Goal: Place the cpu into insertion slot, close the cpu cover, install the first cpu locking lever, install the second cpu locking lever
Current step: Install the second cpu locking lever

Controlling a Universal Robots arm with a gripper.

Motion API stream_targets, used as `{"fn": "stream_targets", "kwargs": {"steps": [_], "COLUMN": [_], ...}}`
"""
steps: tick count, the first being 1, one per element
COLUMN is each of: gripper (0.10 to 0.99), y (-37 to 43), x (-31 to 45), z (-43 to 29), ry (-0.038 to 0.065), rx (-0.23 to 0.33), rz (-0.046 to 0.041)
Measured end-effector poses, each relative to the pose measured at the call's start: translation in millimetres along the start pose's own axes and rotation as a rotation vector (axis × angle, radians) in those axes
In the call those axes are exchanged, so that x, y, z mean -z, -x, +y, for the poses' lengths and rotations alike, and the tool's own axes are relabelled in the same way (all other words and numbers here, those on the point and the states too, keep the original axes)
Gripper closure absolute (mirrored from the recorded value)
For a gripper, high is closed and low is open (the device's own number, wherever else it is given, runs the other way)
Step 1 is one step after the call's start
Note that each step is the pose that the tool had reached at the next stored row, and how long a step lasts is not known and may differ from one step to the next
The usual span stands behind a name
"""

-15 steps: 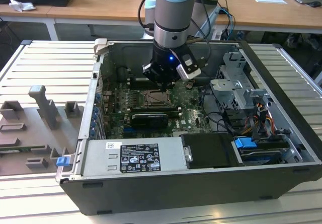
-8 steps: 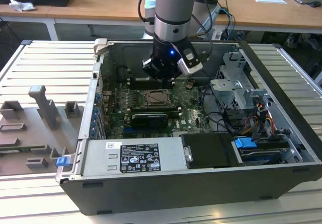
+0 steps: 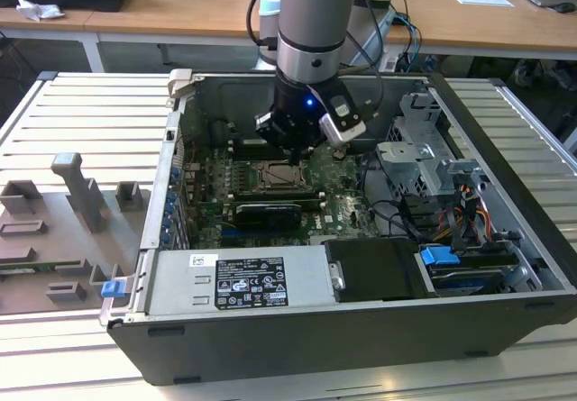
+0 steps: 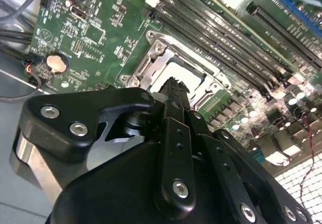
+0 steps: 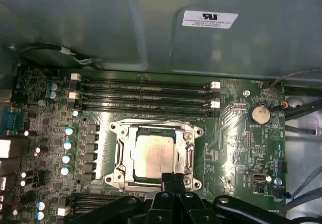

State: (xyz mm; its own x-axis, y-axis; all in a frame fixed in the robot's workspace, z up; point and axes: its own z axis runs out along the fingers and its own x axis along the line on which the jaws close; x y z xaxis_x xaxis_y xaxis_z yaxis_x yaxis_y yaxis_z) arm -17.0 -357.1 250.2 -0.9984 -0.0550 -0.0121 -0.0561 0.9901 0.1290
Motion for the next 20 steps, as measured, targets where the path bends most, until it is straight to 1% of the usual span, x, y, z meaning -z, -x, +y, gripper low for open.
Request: {"fn": "stream_targets", "kwargs": {"steps": [3,5,7,10,11,13,15,18,20], "gripper": [0.98,0.98,0.98,0.98,0.98,0.98,0.98,0.98,0.98], "y": [-0.4,-0.9,-1.7,-2.5,-2.6,-3.6,-6.6,-21.4,-25.8], "x": [-0.6,-1.2,-1.9,-2.1,-2.4,-4.6,-5.7,-6.6,-6.7], "z": [-4.8,-6.7,-8.9,-15.3,-16.9,-21.7,-23.0,-23.7,-25.0], "ry": [0.001,0.002,0.005,0.008,0.01,0.017,0.02,0.02,0.02], "rx": [0.001,0.001,0.002,0.002,0.002,0.002,0.004,0.009,0.012], "rz": [0.0002,0.0001,0.0002,0.0002,0.0005,0.0008,0.0008,0.0017,0.0019]}}
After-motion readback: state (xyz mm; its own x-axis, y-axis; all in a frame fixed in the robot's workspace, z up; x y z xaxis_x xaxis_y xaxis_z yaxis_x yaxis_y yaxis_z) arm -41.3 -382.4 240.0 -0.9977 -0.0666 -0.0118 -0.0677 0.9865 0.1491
